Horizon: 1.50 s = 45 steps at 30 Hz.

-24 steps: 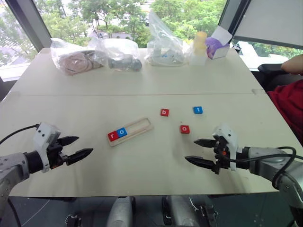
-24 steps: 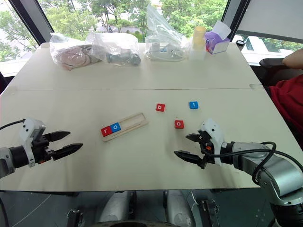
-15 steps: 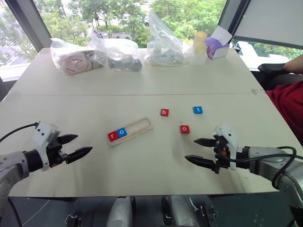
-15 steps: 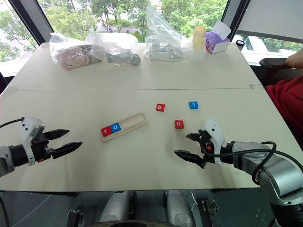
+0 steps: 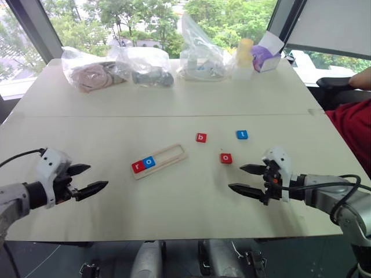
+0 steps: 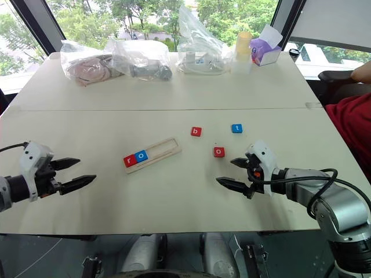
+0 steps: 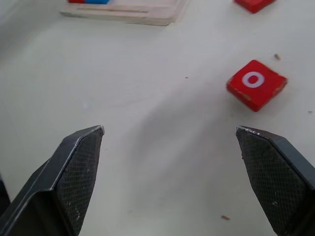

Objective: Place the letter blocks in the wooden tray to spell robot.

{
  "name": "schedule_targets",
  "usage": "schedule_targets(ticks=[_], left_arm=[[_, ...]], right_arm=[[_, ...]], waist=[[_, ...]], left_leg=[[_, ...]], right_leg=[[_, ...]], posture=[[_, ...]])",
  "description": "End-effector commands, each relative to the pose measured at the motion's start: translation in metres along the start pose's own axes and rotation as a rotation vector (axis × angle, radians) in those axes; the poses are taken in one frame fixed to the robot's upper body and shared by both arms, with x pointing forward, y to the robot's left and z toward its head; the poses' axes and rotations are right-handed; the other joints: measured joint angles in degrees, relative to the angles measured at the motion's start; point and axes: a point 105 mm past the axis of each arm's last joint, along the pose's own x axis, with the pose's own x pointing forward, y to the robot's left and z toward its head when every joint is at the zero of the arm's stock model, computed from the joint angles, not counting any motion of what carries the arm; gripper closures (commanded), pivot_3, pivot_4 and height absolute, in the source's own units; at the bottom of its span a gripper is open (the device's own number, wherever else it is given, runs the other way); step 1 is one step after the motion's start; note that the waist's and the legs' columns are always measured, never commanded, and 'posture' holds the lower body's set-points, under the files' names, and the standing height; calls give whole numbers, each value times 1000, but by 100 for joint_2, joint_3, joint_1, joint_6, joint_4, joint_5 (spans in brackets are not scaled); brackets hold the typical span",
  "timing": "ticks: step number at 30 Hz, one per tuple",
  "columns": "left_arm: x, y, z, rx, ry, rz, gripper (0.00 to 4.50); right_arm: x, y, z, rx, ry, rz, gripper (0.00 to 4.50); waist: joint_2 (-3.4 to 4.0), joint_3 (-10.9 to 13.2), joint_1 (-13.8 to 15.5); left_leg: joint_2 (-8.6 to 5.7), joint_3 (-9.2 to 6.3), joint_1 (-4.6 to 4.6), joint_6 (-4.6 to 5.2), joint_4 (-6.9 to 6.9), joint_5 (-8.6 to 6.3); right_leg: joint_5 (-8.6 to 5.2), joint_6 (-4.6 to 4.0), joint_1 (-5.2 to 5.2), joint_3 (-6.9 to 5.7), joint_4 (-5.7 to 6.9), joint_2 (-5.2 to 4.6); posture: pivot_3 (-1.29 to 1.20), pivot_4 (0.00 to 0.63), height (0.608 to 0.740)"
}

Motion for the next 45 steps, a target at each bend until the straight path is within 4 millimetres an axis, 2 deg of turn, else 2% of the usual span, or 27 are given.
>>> schedule_targets(ticks=[1, 4, 9, 11, 18, 26, 29, 30, 32, 35, 39, 45], left_arm=[[4, 4, 12, 117, 21, -52, 0], [19, 5, 12, 173, 49, -109, 0], [64, -9, 6, 207, 41, -237, 0], [79, -13, 6, 224, 26, -254, 0], [105, -28, 1, 281, 23, -303, 0], [119, -39, -18, 298, 56, -330, 0], [121, -39, -18, 286, 44, -329, 838], [121, -39, -18, 286, 43, -330, 1319], [121, -39, -18, 291, 42, -333, 1401], [121, -35, -8, 337, 31, -321, 1401], [111, -45, 25, 421, -24, -443, 1401], [102, -49, 32, 543, 17, -589, 1401]], right_arm=[[5, 20, 19, -69, -24, 92, 87], [15, 37, 29, -85, -48, 159, 87], [37, 72, 34, -111, -77, 262, 87], [42, 75, 33, -106, -87, 260, 87], [45, 68, 26, -99, -84, 207, 87], [44, 64, 23, -96, -89, 175, 87], [44, 63, 24, -97, -89, 170, 0], [43, 63, 24, -97, -89, 169, 0], [42, 61, 25, -97, -89, 159, 0], [39, 54, 26, -94, -89, 130, 0], [27, 31, 34, -70, -133, 26, 0], [12, 13, 30, -54, -127, -68, 0]], waist=[[0, 0, 2], [4, 1, 6], [3, 1, 17], [2, 1, 11], [-4, -3, 10], [16, -18, 26], [24, -23, 27], [24, -23, 29], [25, -25, 29], [26, -25, 40], [20, -22, 40], [19, -21, 12]], left_leg=[[1, 0, -2, 0, 0, 0], [0, 2, -2, 0, 0, 0], [-2, 5, -12, 0, -2, 0], [-3, 21, -14, 0, 0, 0], [-2, 32, -8, 1, 7, 1], [-10, 32, 4, 1, 12, 1], [-12, 32, 18, 1, 13, 1], [-10, 36, 22, 1, 13, 1], [-5, 44, 25, 1, 14, 1], [-5, 47, 28, 1, 14, 1], [-4, 49, 20, 1, 16, 1], [-1, 54, -2, 3, 9, 0]], right_leg=[[0, 0, -4, -1, 1, 2], [1, -1, -5, -1, 2, 2], [2, 3, -10, -1, -2, 1], [4, 6, -11, -2, 0, 3], [6, 11, -8, 3, 8, 5], [7, 17, 12, 2, 6, 3], [6, 17, 28, 2, 4, 1], [5, 17, 34, 2, 4, -2], [5, 17, 37, 0, 4, -3], [5, 17, 39, 1, 4, -5], [5, 18, 35, 0, 4, -4], [9, 35, 9, 0, 3, 4]], posture=[[0, 150, 740], [0, 150, 740], [0, 150, 740], [0, 150, 740], [0, 150, 740], [0, 150, 740], [0, 150, 740], [0, 150, 740], [0, 150, 740], [0, 150, 740], [0, 150, 740], [0, 150, 740]])
